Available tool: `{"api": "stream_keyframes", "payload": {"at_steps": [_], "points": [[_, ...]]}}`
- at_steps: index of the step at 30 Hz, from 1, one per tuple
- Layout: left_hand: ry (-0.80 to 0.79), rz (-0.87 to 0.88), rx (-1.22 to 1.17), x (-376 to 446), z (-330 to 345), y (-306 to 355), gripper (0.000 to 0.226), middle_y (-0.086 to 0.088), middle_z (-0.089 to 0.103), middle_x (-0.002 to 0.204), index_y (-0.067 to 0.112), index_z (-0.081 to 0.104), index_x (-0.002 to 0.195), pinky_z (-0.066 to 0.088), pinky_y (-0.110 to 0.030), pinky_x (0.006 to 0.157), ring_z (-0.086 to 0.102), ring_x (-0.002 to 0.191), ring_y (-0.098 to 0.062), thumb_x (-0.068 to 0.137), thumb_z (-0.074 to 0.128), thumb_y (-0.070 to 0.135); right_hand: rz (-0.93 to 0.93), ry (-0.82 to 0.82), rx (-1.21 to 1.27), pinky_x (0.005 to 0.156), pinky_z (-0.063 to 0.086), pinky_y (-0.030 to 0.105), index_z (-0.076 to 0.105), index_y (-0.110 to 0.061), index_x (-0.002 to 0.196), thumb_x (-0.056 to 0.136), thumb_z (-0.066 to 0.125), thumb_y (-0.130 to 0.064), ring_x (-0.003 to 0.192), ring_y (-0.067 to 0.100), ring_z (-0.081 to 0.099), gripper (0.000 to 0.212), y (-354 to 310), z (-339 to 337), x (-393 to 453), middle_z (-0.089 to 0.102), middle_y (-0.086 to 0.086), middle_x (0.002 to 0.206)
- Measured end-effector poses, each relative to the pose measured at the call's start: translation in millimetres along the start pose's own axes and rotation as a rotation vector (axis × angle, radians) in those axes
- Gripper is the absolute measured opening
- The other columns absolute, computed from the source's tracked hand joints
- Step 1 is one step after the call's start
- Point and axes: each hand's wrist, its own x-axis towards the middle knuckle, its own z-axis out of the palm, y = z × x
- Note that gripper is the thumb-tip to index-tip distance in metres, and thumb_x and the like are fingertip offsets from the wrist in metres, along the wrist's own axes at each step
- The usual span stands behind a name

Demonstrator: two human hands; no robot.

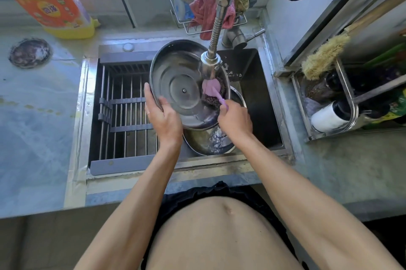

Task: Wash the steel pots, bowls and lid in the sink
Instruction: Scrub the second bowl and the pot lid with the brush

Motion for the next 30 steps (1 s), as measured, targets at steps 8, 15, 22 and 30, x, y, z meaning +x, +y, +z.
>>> {"api": "stream_keyframes", "payload": {"at_steps": [8,15,22,30], "points": [[-0.128,-0.274,-0.099,4,-14,-26,0.059,0.011,0.032,0.164,0.048,0.028,0.156,0.038,-0.054,0.118,0.039,0.147,-0.018,0.1,0.045,0.041,0.04,-0.11,0.112,0.067,0.047,0.038,0.053,-0.016,0.115,0.101,0.044,-0.034,0.078,0.027,0.057,0.025,17,-7,-4,0.062,0.006,0.096],[-0.246,-0.274,0.019,16,-22,-26,0.04,0.001,0.066,0.129,0.028,0.053,0.142,0.051,-0.053,0.106,0.063,0.122,-0.021,0.107,0.037,0.038,-0.258,-0.662,-0.095,0.068,0.05,0.026,0.067,-0.036,0.124,0.098,0.056,-0.021,0.073,0.009,0.058,0.032,7,-34,-8,0.066,-0.001,0.114],[-0.328,-0.323,-0.022,16,-32,-23,0.034,-0.012,0.068,0.128,0.022,0.063,0.126,0.052,-0.043,0.104,0.068,0.112,-0.022,0.112,0.034,0.031,-0.672,-0.376,-0.294,0.076,0.05,0.036,0.064,-0.04,0.125,0.096,0.054,-0.018,0.1,0.022,0.062,0.038,-30,-23,12,0.069,-0.004,0.11],[-0.233,-0.123,0.027,27,-48,-5,0.036,0.005,0.069,0.12,0.029,0.06,0.138,0.055,-0.027,0.093,0.067,0.108,-0.006,0.111,0.038,0.022,-0.403,-0.175,-0.49,0.071,0.043,0.037,0.056,-0.023,0.133,0.093,0.042,-0.011,0.095,0.033,0.062,0.044,-28,-30,43,0.061,0.011,0.105]]}}
